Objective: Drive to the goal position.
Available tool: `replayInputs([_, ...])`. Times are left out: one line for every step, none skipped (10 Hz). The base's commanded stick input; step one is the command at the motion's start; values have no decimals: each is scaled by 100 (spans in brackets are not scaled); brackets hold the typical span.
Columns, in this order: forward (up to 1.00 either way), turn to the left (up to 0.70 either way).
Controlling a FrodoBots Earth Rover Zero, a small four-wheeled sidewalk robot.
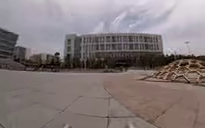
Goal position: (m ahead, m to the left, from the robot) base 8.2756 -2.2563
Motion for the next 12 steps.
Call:
replayInputs([45,0])
replayInputs([45,0])
replayInputs([45,0])
replayInputs([45,0])
replayInputs([45,0])
replayInputs([45,0])
replayInputs([45,-22])
replayInputs([45,-27])
replayInputs([45,-27])
replayInputs([45,-27])
replayInputs([45,-27])
replayInputs([45,-27])
